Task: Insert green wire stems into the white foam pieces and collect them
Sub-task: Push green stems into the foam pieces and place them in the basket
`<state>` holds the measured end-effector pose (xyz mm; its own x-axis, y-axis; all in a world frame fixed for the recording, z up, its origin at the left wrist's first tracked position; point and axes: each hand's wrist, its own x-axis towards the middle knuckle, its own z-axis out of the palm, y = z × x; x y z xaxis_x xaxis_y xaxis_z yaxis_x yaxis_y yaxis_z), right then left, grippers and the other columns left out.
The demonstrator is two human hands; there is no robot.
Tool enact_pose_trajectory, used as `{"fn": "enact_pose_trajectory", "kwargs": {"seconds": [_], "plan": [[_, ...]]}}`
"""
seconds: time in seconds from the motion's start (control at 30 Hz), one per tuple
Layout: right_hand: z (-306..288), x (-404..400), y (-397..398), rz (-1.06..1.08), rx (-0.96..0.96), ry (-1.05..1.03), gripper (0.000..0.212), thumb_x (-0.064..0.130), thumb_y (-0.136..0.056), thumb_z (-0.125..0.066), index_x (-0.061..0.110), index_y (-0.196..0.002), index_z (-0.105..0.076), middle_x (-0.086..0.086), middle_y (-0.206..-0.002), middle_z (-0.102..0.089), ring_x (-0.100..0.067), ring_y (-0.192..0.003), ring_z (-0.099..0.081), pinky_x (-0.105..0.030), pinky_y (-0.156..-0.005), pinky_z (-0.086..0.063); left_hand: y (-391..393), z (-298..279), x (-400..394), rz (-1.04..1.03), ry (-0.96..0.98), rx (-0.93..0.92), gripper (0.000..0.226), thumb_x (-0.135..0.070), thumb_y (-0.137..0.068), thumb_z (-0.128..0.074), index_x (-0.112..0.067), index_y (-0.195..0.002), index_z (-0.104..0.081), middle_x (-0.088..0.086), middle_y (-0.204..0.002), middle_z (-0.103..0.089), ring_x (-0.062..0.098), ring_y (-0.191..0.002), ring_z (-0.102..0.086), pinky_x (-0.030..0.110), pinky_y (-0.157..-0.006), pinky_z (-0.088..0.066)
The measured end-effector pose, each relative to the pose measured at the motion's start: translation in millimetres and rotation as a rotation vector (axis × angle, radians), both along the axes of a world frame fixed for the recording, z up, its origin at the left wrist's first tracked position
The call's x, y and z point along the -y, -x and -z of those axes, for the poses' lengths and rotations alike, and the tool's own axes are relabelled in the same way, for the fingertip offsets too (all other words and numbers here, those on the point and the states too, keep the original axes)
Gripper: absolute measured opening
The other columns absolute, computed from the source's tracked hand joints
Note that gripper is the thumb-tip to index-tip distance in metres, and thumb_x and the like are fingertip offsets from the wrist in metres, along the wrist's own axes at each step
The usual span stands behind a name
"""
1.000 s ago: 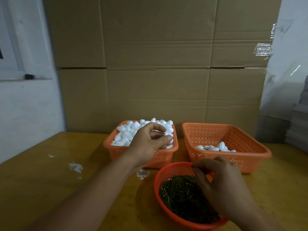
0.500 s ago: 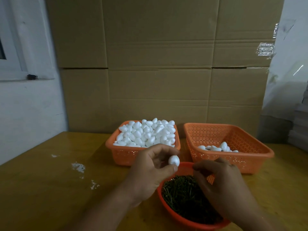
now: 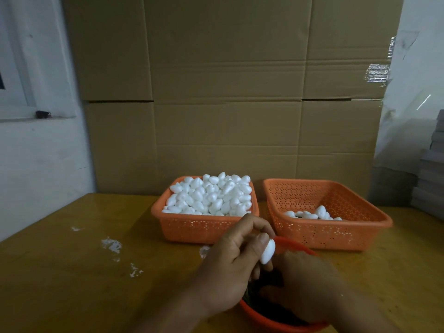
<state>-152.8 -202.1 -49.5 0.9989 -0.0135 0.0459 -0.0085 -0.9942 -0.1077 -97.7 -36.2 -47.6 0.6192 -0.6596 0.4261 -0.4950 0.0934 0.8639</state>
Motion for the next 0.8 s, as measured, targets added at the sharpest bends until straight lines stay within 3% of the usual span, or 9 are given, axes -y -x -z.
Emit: {"fn": "enact_pose_trajectory", "kwargs": {"seconds": [0.1, 0.2, 0.33, 0.43, 0.57, 0.67, 0.8], "plan": [[1.6, -0.7, -2.1, -0.019, 0.005, -0.004, 0.036, 0.058, -0.089, -0.055, 0.034, -0.116, -0.06, 0.011, -0.113, -0.065, -0.011, -0.104, -0.062, -0.035, -0.09, -0.054, -0.3, -1.5, -2.0, 0.053, 0.017, -0.096, 0.014, -0.031, -0.095, -0.066, -0.034, -0.108, -0.062, -0.003, -0.08, -0.068, 0.007, -0.073, -0.062, 0.02, -0.068, -0.051], [1.2, -0.9, -2.5, -0.035, 0.006, -0.039, 0.033, 0.051, -0.09, -0.057, 0.032, -0.117, -0.06, 0.008, -0.114, -0.066, -0.012, -0.103, -0.064, -0.035, -0.089, -0.055, -0.2, 1.3, -3.3, 0.091, 0.041, -0.15, 0.036, -0.014, -0.088, -0.074, -0.03, -0.118, -0.062, 0.014, -0.097, -0.069, 0.017, -0.093, -0.067, 0.037, -0.087, -0.057], [-1.1, 1.8, -3.4, -0.017, -0.019, -0.087, 0.024, 0.044, -0.087, -0.064, 0.022, -0.095, -0.069, 0.002, -0.095, -0.07, -0.013, -0.087, -0.066, -0.037, -0.081, -0.056, 0.9, 0.4, -1.4, -0.001, 0.016, -0.101, 0.025, -0.017, -0.096, -0.068, -0.028, -0.118, -0.064, -0.003, -0.082, -0.069, 0.007, -0.076, -0.062, 0.02, -0.069, -0.049], [-5.0, 2.0, -3.6, -0.005, -0.038, -0.094, 0.025, 0.037, -0.083, -0.067, 0.012, -0.077, -0.068, -0.003, -0.079, -0.07, -0.016, -0.074, -0.065, -0.039, -0.074, -0.056, 0.9, -1.0, -1.0, -0.05, 0.017, -0.108, 0.019, -0.035, -0.095, -0.066, -0.027, -0.112, -0.069, -0.007, -0.07, -0.064, 0.005, -0.066, -0.056, 0.018, -0.064, -0.047], [-7.5, 3.8, -1.2, -0.035, -0.079, -0.127, 0.025, 0.034, -0.082, -0.066, 0.01, -0.078, -0.071, -0.006, -0.08, -0.072, -0.018, -0.072, -0.066, -0.039, -0.07, -0.056, -0.2, -1.4, 0.6, -0.11, 0.044, -0.144, 0.035, -0.054, -0.086, -0.066, -0.022, -0.095, -0.074, -0.003, -0.069, -0.061, 0.009, -0.063, -0.054, 0.021, -0.061, -0.044], [-6.8, 5.4, -0.7, -0.02, -0.065, -0.152, 0.016, 0.028, -0.083, -0.065, 0.014, -0.082, -0.074, -0.001, -0.083, -0.073, -0.013, -0.075, -0.066, -0.034, -0.072, -0.056, -1.5, -1.6, 1.9, -0.1, 0.119, -0.296, 0.047, -0.056, -0.088, -0.066, -0.01, -0.094, -0.073, 0.001, -0.07, -0.06, 0.011, -0.061, -0.052, 0.021, -0.056, -0.042], [-6.7, 3.1, 0.9, 0.039, -0.03, -0.157, 0.012, 0.027, -0.079, -0.068, 0.018, -0.082, -0.074, 0.004, -0.079, -0.072, -0.01, -0.074, -0.067, -0.029, -0.071, -0.057, -3.4, -4.2, 0.5, -0.005, 0.186, -0.548, 0.047, -0.05, -0.084, -0.062, -0.006, -0.096, -0.075, 0.003, -0.07, -0.059, 0.011, -0.058, -0.05, 0.021, -0.054, -0.038]]}}
